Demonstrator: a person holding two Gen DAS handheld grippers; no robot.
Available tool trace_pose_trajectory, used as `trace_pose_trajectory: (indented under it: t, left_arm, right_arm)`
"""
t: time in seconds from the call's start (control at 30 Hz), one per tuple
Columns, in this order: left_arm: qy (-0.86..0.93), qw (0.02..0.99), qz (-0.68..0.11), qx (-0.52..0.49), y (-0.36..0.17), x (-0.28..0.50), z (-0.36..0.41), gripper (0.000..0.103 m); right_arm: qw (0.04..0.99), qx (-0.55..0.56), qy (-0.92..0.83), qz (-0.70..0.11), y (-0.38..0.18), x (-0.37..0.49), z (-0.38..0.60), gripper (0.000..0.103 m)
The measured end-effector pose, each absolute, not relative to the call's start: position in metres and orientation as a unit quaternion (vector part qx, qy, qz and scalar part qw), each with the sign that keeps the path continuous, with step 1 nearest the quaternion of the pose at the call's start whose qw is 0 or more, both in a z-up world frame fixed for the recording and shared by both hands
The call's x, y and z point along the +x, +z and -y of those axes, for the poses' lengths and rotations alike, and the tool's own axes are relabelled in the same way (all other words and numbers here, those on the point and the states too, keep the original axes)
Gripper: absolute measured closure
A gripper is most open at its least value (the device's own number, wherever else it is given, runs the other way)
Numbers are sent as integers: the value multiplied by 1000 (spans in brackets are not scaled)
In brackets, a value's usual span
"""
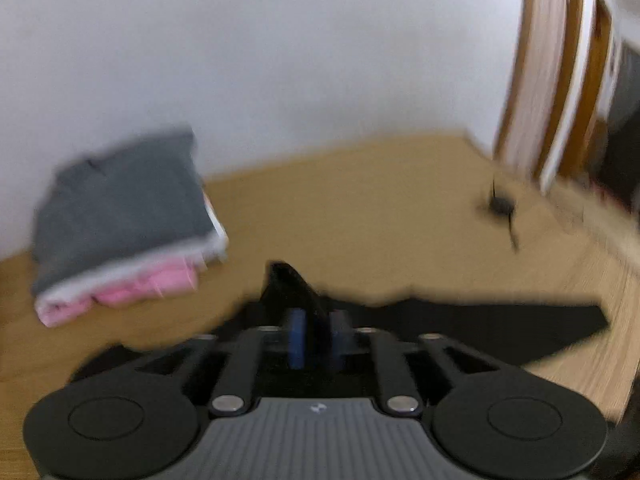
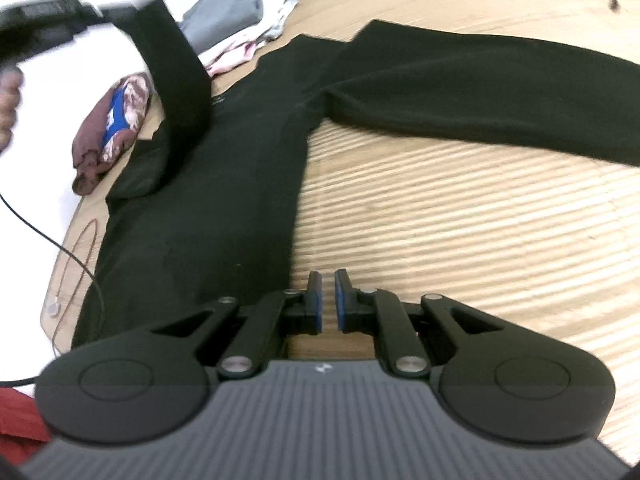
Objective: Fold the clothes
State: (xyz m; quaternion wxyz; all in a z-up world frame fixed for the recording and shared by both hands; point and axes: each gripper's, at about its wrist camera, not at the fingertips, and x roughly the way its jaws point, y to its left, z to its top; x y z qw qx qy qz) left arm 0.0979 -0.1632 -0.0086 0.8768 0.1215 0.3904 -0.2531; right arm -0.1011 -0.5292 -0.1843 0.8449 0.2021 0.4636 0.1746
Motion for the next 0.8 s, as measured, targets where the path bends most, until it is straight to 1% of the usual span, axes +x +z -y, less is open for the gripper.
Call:
trace_pose_trajectory:
  t: [0.03, 0.07, 0.2, 0.3, 0.37, 0.43, 0.47, 0.5, 0.53, 0.57, 0.6, 0.67, 0.73, 0.8]
  left_arm:
    - [-244, 872, -406, 126, -20, 101, 165, 43]
    - [-229, 876, -409, 112, -27, 100, 161, 45]
    - [-194, 882, -428, 35, -50, 99, 135, 45]
    - [-184, 881, -436, -6, -62, 99, 118, 43]
    - [-181, 876, -447, -7, -72, 99, 116, 41]
    - [-184, 872, -454, 16, -83, 102, 125, 41]
    - [-188, 870, -455, 35, -90, 101, 134, 41]
    - [-192, 868, -456, 53, -96, 100, 144, 41]
    - [-196, 865, -458, 70, -103, 100, 155, 41]
    - [-201, 861, -459, 84, -109, 99, 165, 41]
    - [-206, 858, -460, 98, -114, 99, 175, 41]
    - [-212, 855, -453, 136, -126, 98, 195, 40]
    - [-217, 852, -448, 162, -135, 98, 211, 40]
    - [-223, 848, -447, 176, -143, 100, 223, 40]
  right_arm:
    - [845, 207, 172, -463, -185, -102, 536, 92]
    - [845, 210, 169, -461, -185, -103, 543, 92]
    - [848, 225, 148, -456, -186, -107, 567, 92]
    - [849, 256, 122, -447, -185, -108, 590, 92]
    - [841, 323, 88, -425, -187, -110, 616, 92]
    - [827, 399, 43, -394, -191, -113, 645, 92]
    - [832, 407, 7, -377, -187, -116, 658, 91]
    - [836, 413, -30, -359, -184, -119, 671, 88]
    - [843, 411, -71, -340, -179, -122, 684, 79]
    - [860, 376, -122, -322, -170, -126, 695, 71]
    - [875, 335, -160, -310, -163, -128, 701, 68]
    - [894, 247, -225, -298, -153, -129, 715, 51]
    - [892, 213, -249, -310, -156, -126, 728, 50]
    - [882, 231, -255, -323, -165, -124, 742, 50]
